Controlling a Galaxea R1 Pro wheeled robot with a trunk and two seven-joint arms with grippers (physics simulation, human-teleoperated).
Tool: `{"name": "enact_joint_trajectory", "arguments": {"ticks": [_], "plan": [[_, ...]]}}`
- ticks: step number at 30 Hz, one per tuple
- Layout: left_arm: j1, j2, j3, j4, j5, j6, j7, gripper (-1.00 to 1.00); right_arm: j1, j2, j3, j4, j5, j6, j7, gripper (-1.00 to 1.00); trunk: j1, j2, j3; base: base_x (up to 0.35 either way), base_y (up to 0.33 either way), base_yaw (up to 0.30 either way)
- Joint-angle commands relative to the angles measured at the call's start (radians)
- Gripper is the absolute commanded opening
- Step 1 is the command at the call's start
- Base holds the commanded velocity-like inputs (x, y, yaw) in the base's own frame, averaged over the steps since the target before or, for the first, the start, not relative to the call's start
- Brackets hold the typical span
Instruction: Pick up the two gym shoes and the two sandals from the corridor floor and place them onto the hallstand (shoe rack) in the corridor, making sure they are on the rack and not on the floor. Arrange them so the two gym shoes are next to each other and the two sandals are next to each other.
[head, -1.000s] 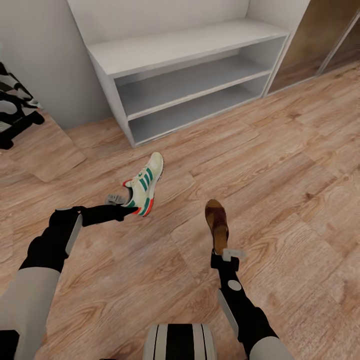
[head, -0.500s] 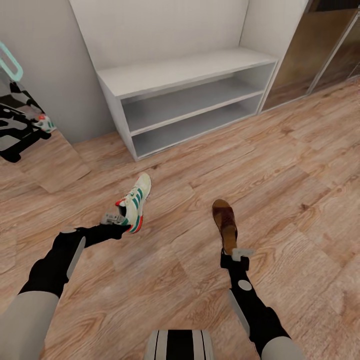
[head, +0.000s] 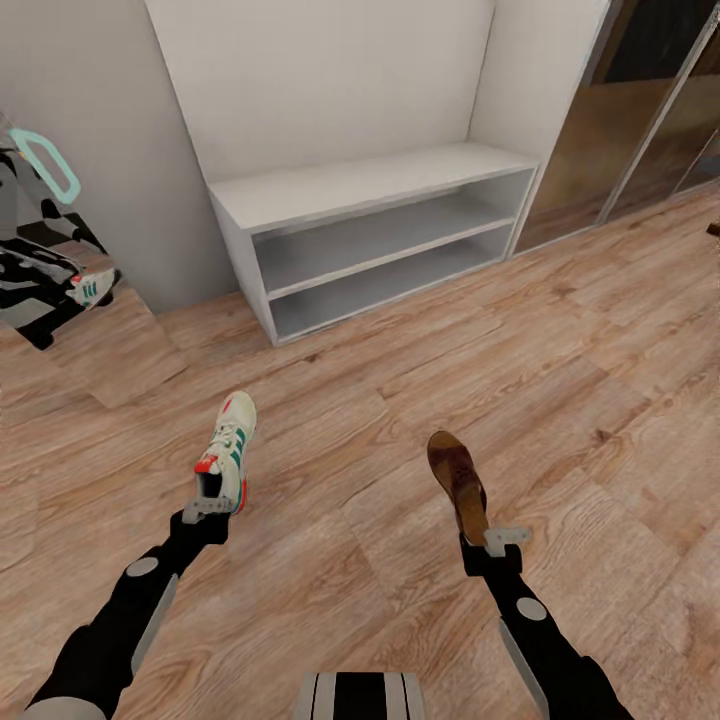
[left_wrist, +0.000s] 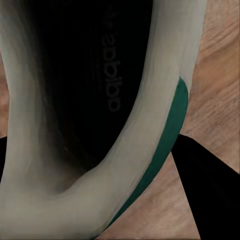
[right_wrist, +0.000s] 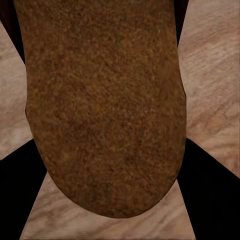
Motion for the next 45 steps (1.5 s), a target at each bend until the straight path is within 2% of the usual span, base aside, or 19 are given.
{"name": "enact_joint_trajectory", "arguments": {"ticks": [1,2,4,5,9,14,18,22,30,32,36,39,42,45], "plan": [[0.02,-0.002,0.003,0.01,0.003,-0.023,0.021,-1.0,0.012,-0.003,0.004,0.002,0.001,-0.002,-0.003,-1.0,-0.001,0.0,0.005,0.0,0.0,0.0],[0.029,-0.002,0.003,0.015,0.003,-0.037,0.034,-1.0,0.018,-0.004,0.004,0.003,0.001,-0.002,-0.002,-1.0,-0.001,0.0,0.01,0.0,0.0,0.0],[0.067,-0.003,0.003,0.059,0.003,-0.129,0.096,-1.0,0.046,-0.008,0.004,0.003,0.001,-0.006,0.001,-1.0,-0.002,0.001,0.021,0.0,0.0,0.0],[0.072,-0.003,0.003,0.069,0.003,-0.147,0.109,-1.0,0.05,-0.009,0.003,0.003,0.001,-0.009,0.001,-1.0,-0.002,0.001,0.027,0.0,0.0,0.0],[0.107,-0.004,0.003,0.166,0.005,-0.269,0.199,-1.0,0.089,-0.01,0.002,0.005,0.001,-0.062,0.0,-1.0,-0.004,0.002,0.049,0.0,0.0,0.0],[0.119,-0.004,0.003,0.258,0.005,-0.367,0.259,-1.0,0.131,-0.011,0.002,0.005,0.002,-0.125,-0.001,-1.0,-0.006,0.003,0.076,0.0,0.0,0.0],[0.123,-0.004,0.003,0.277,0.004,-0.384,0.275,-1.0,0.162,-0.011,0.002,0.003,0.002,-0.139,-0.001,-1.0,-0.008,0.004,0.097,0.0,0.0,0.0],[0.124,-0.004,0.002,0.284,0.003,-0.388,0.278,-1.0,0.175,-0.013,0.0,-0.004,0.003,-0.142,-0.002,-1.0,-0.024,0.032,0.116,0.0,0.0,0.0],[0.124,-0.008,0.001,0.286,0.002,-0.389,0.278,-1.0,0.18,-0.047,-0.002,0.004,-0.001,-0.155,-0.024,-1.0,-0.054,0.088,0.154,0.0,0.0,0.0],[0.124,-0.015,0.001,0.288,-0.002,-0.39,0.277,-1.0,0.194,-0.052,-0.004,0.006,-0.002,-0.168,-0.029,-1.0,-0.062,0.102,0.163,0.0,0.0,0.0],[0.124,-0.037,-0.002,0.288,-0.006,-0.39,0.275,-1.0,0.214,-0.052,-0.035,0.028,-0.002,-0.188,-0.033,-1.0,-0.062,0.102,0.17,0.0,0.0,0.0],[0.124,-0.063,-0.004,0.288,-0.009,-0.39,0.273,-1.0,0.218,-0.051,-0.053,0.064,-0.002,-0.207,-0.034,-1.0,-0.062,0.102,0.174,0.0,0.0,0.0],[0.124,-0.092,-0.006,0.288,-0.012,-0.389,0.271,-1.0,0.22,-0.049,-0.061,0.088,-0.002,-0.258,-0.034,-1.0,-0.062,0.102,0.179,0.0,0.0,0.0],[0.125,-0.099,-0.006,0.287,-0.012,-0.39,0.267,-1.0,0.22,-0.048,-0.062,0.093,-0.003,-0.278,-0.034,-1.0,-0.062,0.102,0.184,0.0,0.0,0.0]]}}
